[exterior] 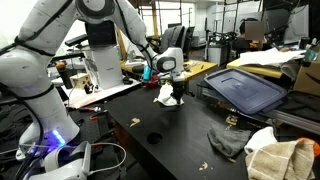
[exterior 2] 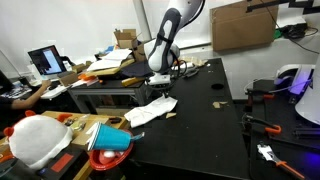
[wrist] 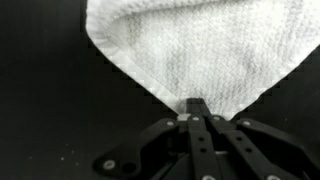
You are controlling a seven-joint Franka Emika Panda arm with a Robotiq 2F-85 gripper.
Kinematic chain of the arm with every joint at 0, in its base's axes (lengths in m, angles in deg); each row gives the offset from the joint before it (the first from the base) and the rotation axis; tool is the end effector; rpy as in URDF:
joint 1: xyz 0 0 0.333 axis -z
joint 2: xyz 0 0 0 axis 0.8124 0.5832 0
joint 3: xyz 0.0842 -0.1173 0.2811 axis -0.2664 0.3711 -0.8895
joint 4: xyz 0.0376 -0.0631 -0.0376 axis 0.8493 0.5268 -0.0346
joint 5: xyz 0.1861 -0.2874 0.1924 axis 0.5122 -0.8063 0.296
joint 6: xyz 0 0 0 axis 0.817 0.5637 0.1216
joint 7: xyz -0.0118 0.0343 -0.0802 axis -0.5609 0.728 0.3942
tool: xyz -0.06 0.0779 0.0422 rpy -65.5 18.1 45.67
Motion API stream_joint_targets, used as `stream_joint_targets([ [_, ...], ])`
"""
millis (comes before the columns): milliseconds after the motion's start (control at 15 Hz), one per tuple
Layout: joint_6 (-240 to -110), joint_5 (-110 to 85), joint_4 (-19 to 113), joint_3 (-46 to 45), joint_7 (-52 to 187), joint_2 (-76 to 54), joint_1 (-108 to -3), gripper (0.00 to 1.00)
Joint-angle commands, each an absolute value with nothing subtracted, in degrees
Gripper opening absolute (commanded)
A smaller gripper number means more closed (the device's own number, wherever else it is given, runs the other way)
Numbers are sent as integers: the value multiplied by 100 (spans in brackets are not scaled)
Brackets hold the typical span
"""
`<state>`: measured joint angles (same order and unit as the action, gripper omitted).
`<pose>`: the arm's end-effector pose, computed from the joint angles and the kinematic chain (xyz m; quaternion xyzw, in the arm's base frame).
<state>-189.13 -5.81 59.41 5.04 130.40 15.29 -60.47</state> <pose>0.6405 -0.0327 0.1306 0.8108 -0.5839 0.0313 0.0254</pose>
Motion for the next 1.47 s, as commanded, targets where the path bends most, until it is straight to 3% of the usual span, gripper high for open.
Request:
stream_joint_targets([
  [0,-19216,-928,6554,943,12957,1379,-6130,0],
  [600,-19233,-2255,7270,2456,13265,1295,-6474,0],
  [867,-19354,-2434,7631,2566,13131,850,-6562,0],
  [933,-19434,-2527,7724,2617,13158,674,-6714,26],
  [1067,-19610,-2725,7854,2612,13096,310,-6913,34],
  [1400,-19678,-2756,7714,1787,12613,-216,-6814,71],
])
